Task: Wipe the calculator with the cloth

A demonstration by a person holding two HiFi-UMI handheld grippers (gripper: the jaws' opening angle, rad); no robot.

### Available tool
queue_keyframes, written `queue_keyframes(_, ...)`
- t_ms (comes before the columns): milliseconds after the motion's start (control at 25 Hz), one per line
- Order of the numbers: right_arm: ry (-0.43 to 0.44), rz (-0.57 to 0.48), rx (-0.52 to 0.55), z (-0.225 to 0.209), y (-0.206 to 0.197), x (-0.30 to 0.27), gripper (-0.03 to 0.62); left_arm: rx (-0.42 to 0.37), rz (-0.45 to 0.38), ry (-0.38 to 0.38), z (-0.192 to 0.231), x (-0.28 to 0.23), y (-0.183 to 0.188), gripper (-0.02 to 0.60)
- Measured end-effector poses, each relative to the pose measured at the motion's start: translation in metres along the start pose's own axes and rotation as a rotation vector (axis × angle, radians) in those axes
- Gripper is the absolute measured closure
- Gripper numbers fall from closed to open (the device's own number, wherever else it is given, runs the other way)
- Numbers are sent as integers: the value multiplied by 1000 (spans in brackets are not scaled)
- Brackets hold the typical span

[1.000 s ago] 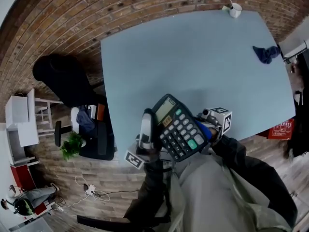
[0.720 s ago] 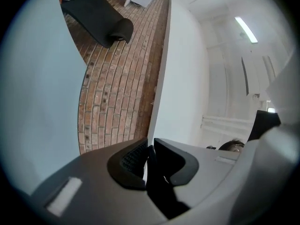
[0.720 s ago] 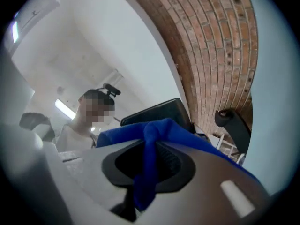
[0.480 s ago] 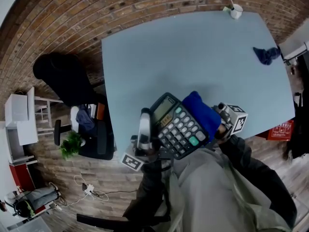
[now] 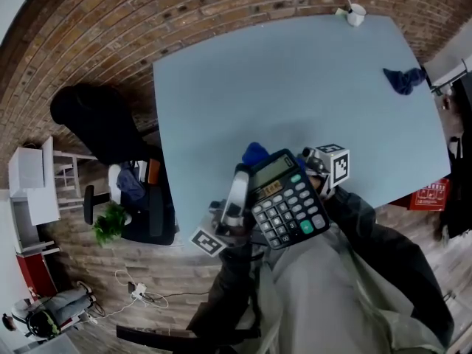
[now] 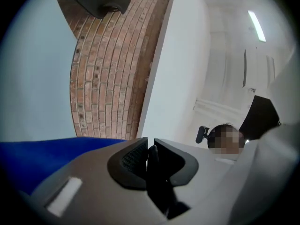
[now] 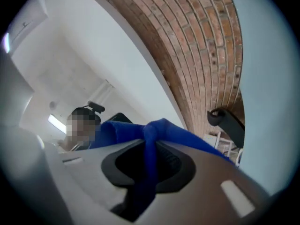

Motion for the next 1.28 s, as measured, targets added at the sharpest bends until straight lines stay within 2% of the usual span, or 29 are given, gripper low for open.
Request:
queue_keyframes(120,-127,53,110,2,-10,3,535,8,-50,40,6,9,7,534)
queue_keyframes(200,-201,140,192,10,-18,7,534,-12,-98,70,7,14,19,535)
queue_keyframes(320,-235,326,280,30,-47,7,534,-95,-138,134,10,18,37,535)
queue_keyframes(400,-243,400,341,44,-63,3,534,-153,-147,165,11,20,45,535)
queue_keyframes(480,-262,331,395,53,-57,8,534,-172,-148,155,7,18,46,535)
queue_keyframes(600,-241,18,377,60,-18,26,534,-173,-126,128,2,14,41,535)
queue_keyframes(640,-232,-43,373,62,-9,29,534,-174,-122,131,2,12,39,535)
queue_keyframes(680,-236,-45,383,62,-7,27,534,-173,-125,139,2,12,38,535)
queue_keyframes(720,-247,10,397,60,-13,22,534,-171,-133,148,4,13,38,535)
queue_keyframes(840,-248,291,395,53,-58,2,534,-170,-145,160,5,14,41,534)
queue_keyframes(880,-242,342,391,53,-70,0,534,-172,-140,157,4,13,41,534)
queue_keyframes(920,-240,352,392,53,-74,2,534,-174,-135,151,3,13,41,535)
queue_keyframes(960,-242,326,400,54,-71,6,534,-176,-131,145,2,13,42,535)
queue_keyframes(1040,-255,201,432,60,-49,18,534,-180,-127,135,0,14,44,535)
queue_keyframes(1160,-286,-3,557,83,-3,32,534,-196,-120,146,-1,18,46,535)
queue_keyframes(1240,-333,-28,706,103,16,29,534,-251,-89,176,-1,19,44,535)
queue_keyframes(1280,-378,23,800,110,19,22,534,-290,-69,196,-1,20,43,535)
Point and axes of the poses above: the fingertips, and each gripper's own axes: x backward along the fingers, z to its left, y out of its top, the point moved 5 cm from there along x, backward along the fingers, and after that the axes turned 5 degrees about -x, right-handed, at the moved point
